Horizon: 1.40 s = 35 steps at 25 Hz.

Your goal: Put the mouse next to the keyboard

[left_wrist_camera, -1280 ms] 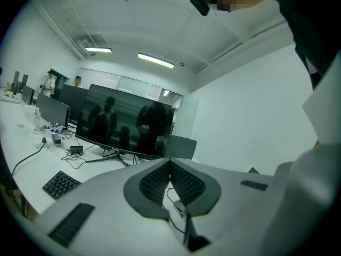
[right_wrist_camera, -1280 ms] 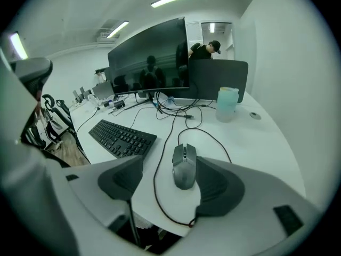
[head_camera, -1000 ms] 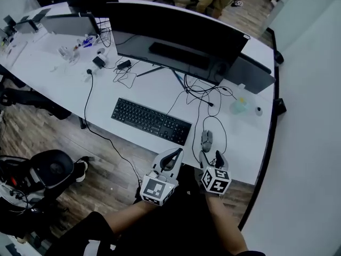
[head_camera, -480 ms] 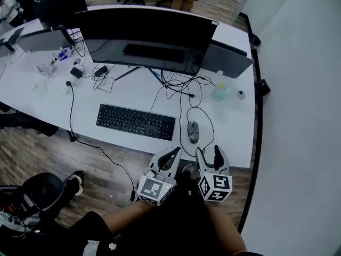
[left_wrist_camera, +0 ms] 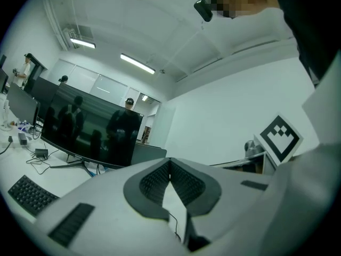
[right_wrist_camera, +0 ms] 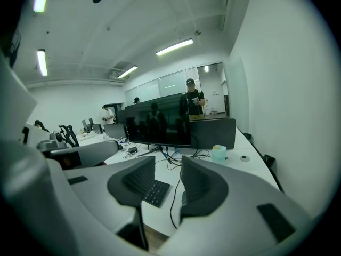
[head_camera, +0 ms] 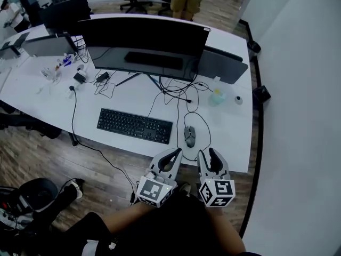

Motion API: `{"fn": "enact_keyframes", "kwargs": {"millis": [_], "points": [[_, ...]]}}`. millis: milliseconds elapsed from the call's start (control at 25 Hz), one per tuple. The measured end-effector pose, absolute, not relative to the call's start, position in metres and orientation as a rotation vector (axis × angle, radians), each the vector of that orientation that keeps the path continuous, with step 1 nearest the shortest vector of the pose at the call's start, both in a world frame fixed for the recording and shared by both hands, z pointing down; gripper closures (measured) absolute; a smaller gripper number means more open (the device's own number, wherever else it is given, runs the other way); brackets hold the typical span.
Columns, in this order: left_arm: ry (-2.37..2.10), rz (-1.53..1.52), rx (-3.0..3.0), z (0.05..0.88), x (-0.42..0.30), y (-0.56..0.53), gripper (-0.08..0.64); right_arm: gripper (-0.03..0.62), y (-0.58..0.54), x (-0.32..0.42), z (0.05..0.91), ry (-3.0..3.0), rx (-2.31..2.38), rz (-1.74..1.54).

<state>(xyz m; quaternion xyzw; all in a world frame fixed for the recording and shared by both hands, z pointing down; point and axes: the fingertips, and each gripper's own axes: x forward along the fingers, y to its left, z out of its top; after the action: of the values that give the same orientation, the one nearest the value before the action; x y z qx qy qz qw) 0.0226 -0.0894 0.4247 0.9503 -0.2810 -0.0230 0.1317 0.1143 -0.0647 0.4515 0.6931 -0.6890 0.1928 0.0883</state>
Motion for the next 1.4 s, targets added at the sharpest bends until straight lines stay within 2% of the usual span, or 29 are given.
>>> {"fn": "enact_keyframes", "kwargs": {"millis": [160, 320, 920, 1400], "points": [[-0.821, -0.063, 2.794, 0.417, 0.037, -0.076, 0.557, 0.520, -0.055, 0.116, 0.428, -2.159, 2.068, 0.563], [-0.856, -0.055, 2.784, 0.415, 0.045, -0.063, 0.557, 0.552, -0.041, 0.122, 0.413, -2.196, 2.063, 0.500], [-1.006, -0.041, 2.866, 0.385, 0.096, 0.012, 0.557, 0.555, 0.032, 0.148, 0.383, -2.375, 1.984, 0.285], [-1.119, -0.039, 2.828, 0.396, 0.120, 0.046, 0.557, 0.555, 0.062, 0.169, 0.408, -2.327, 1.931, 0.204]]}}
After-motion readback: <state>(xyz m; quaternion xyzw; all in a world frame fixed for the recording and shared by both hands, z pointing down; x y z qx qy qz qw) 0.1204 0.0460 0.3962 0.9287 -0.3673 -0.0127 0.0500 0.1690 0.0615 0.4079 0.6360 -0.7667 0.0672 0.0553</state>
